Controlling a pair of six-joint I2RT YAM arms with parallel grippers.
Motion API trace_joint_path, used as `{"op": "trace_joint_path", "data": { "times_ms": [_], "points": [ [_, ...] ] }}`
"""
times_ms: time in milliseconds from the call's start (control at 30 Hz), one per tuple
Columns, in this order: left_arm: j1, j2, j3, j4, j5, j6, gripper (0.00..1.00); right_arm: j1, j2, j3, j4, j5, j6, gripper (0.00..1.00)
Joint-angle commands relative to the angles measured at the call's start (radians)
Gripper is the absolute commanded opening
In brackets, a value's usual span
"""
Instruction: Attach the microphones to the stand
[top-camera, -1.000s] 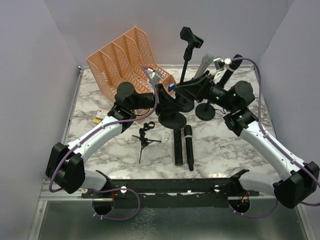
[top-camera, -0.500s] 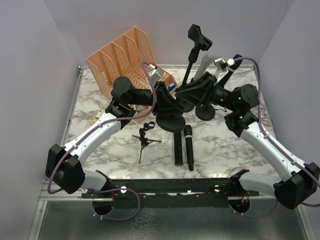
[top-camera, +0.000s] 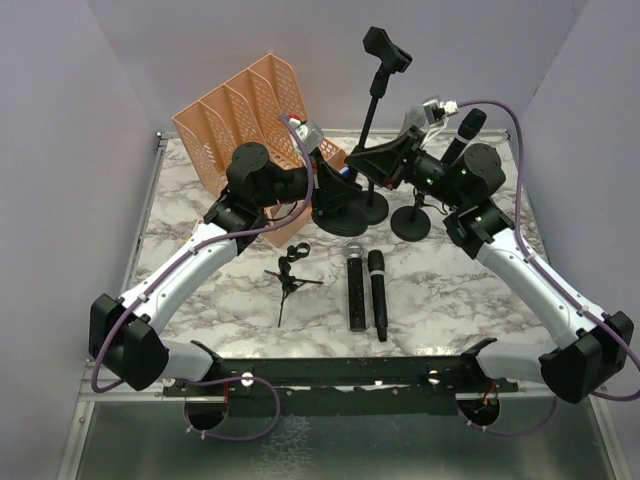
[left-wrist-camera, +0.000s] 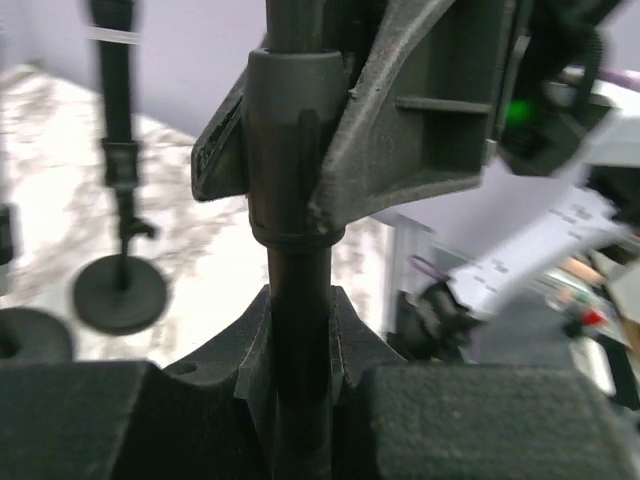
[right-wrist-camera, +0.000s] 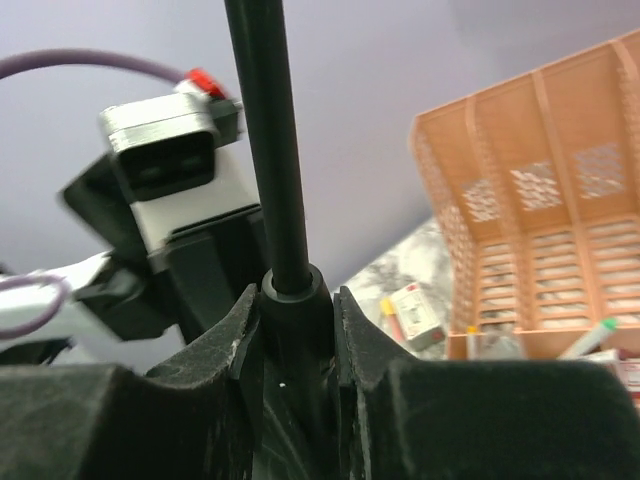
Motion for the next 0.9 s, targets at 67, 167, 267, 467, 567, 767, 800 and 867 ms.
{"op": "trace_joint_path", "data": {
  "times_ms": [67, 167, 267, 467, 567, 767, 800, 867],
  "points": [
    [0.02, -0.022, 0.03, -0.116, -0.509, 0.203, 0.0, 0.022, 0.095, 0.147, -0.271, 0.331, -0.083, 0.01],
    [0.02, 0.001, 0.014, -0.056, -0.541, 0.17, 0.0, 0.061, 0.146, 0.24, -0.428, 0.536, -0.066, 0.01],
    [0.02, 0.014, 0.0, -0.021, -0.548, 0.143, 0.0, 0.067, 0.169, 0.266, -0.473, 0.576, -0.028, 0.08],
    [0.021, 0.006, 0.023, -0.052, -0.403, 0.133, 0.0, 0.064, 0.066, 0.13, -0.26, 0.425, -0.009, 0.71],
    [0.023, -0.006, 0.039, -0.037, -0.18, 0.099, 0.0, 0.039, -0.003, 0.061, -0.178, 0.319, 0.01, 0.75],
    [0.023, -0.045, 0.052, 0.026, 0.088, 0.027, 0.0, 0.007, -0.102, -0.051, -0.042, 0.14, 0.043, 0.76],
    [0.023, -0.048, 0.062, 0.028, 0.117, 0.022, 0.0, 0.005, -0.11, -0.06, -0.031, 0.136, 0.057, 0.76],
    [0.021, -0.052, 0.082, 0.042, 0.171, 0.003, 0.0, 0.002, -0.135, -0.103, 0.03, 0.156, 0.124, 0.74]
  ]
}}
